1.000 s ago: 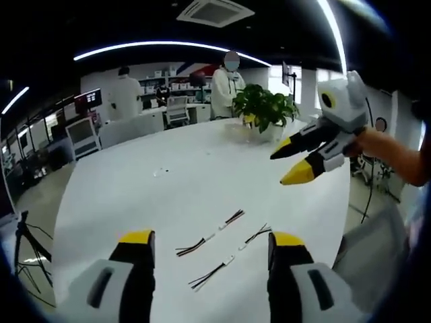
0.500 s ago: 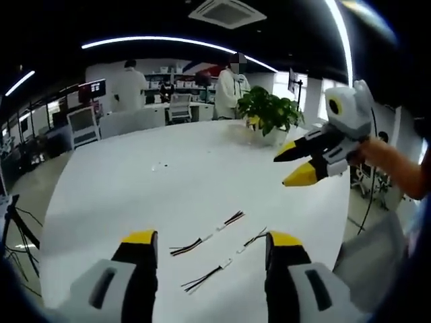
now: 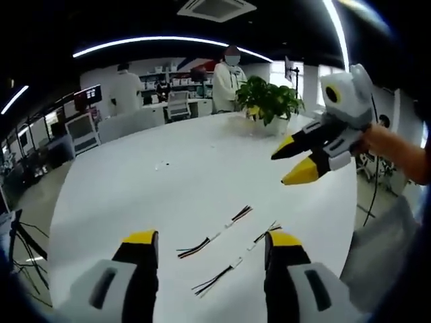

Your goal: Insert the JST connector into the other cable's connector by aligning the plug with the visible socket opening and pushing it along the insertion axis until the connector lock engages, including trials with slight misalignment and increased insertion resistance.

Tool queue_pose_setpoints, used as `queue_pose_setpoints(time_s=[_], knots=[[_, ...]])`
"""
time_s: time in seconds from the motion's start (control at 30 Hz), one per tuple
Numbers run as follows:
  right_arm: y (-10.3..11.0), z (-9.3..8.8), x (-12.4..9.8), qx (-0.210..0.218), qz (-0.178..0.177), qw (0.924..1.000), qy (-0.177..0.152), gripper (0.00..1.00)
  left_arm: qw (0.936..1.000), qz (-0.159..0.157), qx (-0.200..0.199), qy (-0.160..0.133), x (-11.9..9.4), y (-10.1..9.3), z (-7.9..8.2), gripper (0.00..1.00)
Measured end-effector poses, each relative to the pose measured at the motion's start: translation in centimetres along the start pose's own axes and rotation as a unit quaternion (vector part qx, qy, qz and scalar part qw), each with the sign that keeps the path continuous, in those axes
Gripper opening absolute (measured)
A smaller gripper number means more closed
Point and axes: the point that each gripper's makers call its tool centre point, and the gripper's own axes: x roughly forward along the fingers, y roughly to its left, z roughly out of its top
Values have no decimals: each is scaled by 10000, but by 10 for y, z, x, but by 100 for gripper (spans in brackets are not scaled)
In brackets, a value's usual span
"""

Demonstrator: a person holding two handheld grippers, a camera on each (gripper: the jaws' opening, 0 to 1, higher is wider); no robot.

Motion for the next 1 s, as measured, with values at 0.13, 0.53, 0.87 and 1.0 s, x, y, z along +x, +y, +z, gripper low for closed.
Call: queue_pose_setpoints(time_s=[0.13,0.53,0.87,1.0], knots=[[1,-2,5,-21,65,10000,14,31,9998,129,104,89,5,5,-5,62],[0,-13,17,43,210,9995,225,31,10000,33,-47,70,17,2,-7,60],[-1,-25,28,-20,330,9986,416,29,9998,-165,-66,118,33,1,-10,57],[-1,-27,33,-47,363,9984,432,29,9996,-222,-16,172,37,-1,-13,56]])
